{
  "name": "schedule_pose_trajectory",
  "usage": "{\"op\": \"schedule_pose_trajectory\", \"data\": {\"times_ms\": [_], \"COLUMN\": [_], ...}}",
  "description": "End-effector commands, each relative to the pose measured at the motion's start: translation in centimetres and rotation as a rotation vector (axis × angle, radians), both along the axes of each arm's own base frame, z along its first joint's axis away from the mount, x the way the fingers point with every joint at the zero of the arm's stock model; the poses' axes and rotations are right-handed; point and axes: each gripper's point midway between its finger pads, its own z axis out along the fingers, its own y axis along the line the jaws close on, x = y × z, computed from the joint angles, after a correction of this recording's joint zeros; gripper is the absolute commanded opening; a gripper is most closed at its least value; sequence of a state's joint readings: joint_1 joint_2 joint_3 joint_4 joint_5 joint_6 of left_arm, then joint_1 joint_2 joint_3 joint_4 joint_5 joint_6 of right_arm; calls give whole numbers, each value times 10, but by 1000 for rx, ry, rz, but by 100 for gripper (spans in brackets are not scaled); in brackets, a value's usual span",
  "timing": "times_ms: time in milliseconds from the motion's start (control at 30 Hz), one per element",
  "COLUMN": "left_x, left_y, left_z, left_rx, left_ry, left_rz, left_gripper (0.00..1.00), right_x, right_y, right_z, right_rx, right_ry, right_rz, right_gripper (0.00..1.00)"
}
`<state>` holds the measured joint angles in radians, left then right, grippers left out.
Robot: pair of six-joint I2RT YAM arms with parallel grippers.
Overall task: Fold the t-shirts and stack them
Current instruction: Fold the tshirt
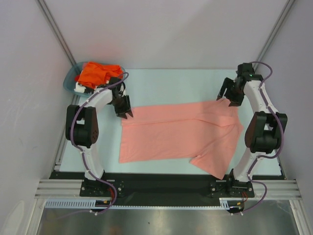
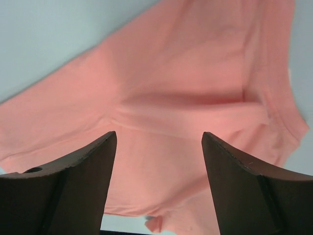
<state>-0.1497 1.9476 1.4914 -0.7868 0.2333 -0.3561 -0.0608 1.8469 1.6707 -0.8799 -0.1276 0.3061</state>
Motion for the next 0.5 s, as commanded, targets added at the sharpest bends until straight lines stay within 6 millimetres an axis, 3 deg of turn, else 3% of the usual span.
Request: {"op": "schedule_pose_trajectory", "data": {"times_ms": [0,33,100,233,367,467], "left_x": [-16,-21,-25,-35,-40,-43], "left_y": [15,19,20,24,28,32], "left_z": [8,2,-4,-12,-16,-19], "left_rx": [64,76,88,103,125,145], "left_ry": [-13,-1,15,40,47,47], "left_rz": [4,7,2,1,-1,-3], "left_gripper": [44,44,42,30,33,33], "right_x": [-24,-33,-33,-24,-24,-7], "right_y": [-33,-42,-48,-55,-69,-73], "right_z": [-22,-32,-37,-54,-66,-74], "right_rx": [21,41,70,80,16,24], "right_ry": [64,89,82,104,134,96], "right_rz": [-64,-93,-103,-95,-83,-69], "right_gripper": [76,75,68,58,56,57]}}
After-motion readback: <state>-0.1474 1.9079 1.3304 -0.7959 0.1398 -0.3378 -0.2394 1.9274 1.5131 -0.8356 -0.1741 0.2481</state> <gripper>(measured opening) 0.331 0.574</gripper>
